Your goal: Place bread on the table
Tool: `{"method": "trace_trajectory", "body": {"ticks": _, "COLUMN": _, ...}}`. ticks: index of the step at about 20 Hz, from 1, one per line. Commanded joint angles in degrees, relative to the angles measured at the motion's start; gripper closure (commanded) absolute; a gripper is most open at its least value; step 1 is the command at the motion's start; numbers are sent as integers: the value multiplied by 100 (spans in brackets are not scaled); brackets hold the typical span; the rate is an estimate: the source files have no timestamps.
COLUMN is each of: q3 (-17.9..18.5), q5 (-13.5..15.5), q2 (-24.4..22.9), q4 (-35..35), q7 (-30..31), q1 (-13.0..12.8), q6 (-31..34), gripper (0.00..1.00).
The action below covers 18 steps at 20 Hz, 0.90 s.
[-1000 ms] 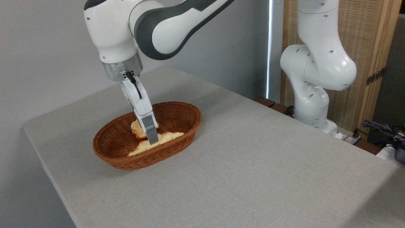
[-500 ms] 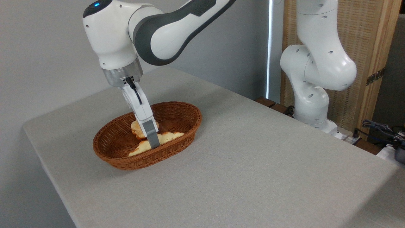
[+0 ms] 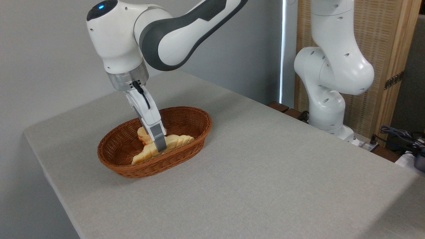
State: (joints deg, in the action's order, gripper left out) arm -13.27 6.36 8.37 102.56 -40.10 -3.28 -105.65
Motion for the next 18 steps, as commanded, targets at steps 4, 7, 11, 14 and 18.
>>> {"method": "trace_trajectory", "body": {"ticks": 4, "q3": -27, "q5": 15, "q2": 138, "q4": -8, "q7": 55, "q1": 11, "q6": -61, "gripper": 0}}
{"method": "trace_trajectory", "body": {"ticks": 7, "q3": -9, "q5": -3, "q2": 156, "q4": -16, "q7": -15, "q1": 20, "q6": -61, "gripper": 37}}
{"method": "trace_trajectory", "body": {"ticks": 11, "q3": -9, "q5": -3, "q2": 156, "q4": -16, "q7": -16, "q1": 20, "q6": -61, "gripper": 84}}
{"method": "trace_trajectory", "body": {"ticks": 14, "q3": 0, "q5": 6, "q2": 147, "q4": -25, "q7": -16, "q1": 20, "q6": -35, "gripper": 84}}
{"method": "trace_trajectory", "body": {"ticks": 18, "q3": -9, "q5": 6, "q2": 139, "q4": -25, "q7": -7, "q1": 20, "q6": -35, "gripper": 82}}
